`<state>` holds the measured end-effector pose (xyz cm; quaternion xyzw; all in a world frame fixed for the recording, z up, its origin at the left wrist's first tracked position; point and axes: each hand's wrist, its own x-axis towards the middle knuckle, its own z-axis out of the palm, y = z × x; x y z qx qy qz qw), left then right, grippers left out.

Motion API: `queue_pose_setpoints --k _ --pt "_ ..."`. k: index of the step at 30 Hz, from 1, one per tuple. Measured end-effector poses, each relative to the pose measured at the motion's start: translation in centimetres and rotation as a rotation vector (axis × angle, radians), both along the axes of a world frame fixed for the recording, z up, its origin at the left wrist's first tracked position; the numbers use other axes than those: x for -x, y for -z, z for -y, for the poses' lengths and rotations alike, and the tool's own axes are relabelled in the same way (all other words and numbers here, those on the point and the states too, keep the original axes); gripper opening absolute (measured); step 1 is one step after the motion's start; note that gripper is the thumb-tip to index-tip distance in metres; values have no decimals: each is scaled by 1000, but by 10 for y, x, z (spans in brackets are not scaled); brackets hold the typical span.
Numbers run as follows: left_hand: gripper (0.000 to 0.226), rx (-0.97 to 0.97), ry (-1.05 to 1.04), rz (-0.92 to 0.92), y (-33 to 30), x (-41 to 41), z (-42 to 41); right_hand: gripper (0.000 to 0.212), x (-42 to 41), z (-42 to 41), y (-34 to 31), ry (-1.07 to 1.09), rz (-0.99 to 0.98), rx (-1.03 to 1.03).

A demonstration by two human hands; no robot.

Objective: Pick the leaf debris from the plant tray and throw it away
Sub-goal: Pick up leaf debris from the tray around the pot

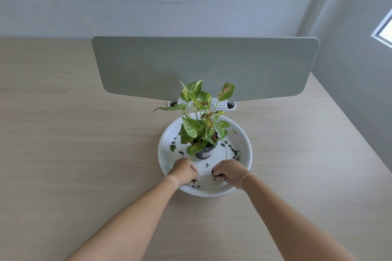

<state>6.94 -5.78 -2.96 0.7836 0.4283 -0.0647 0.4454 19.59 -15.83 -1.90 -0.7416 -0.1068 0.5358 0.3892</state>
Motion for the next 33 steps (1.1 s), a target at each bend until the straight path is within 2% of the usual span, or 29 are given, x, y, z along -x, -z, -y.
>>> queue_pose_setpoints --k 3,6,10,14,19,24,27,30,33 --pt "15 256 -218 143 -4 -1 -8 17 -4 8 -5 209 -298 -106" --pt "16 542 -430 290 -7 0 -8 14 -11 11 -5 298 -473 -161" --pt "19 763 -587 360 -8 5 -7 11 -15 16 -6 338 -587 -172" --pt "20 924 -716 389 -9 7 -6 19 -16 19 -7 384 -686 -193" --pt "19 1004 -765 385 -9 7 -6 12 -13 19 -8 402 -708 -220" --pt "2 1085 -758 433 -19 8 -1 4 -10 16 -10 307 -603 -192" --pt "15 1053 -764 392 -21 7 0 16 -9 14 -7 223 -470 -151" --pt "37 1011 -781 359 -18 5 -1 12 -6 14 -8 223 -442 -166" --pt "38 968 -790 359 -17 5 -2 11 -8 14 -8 225 -428 -156"
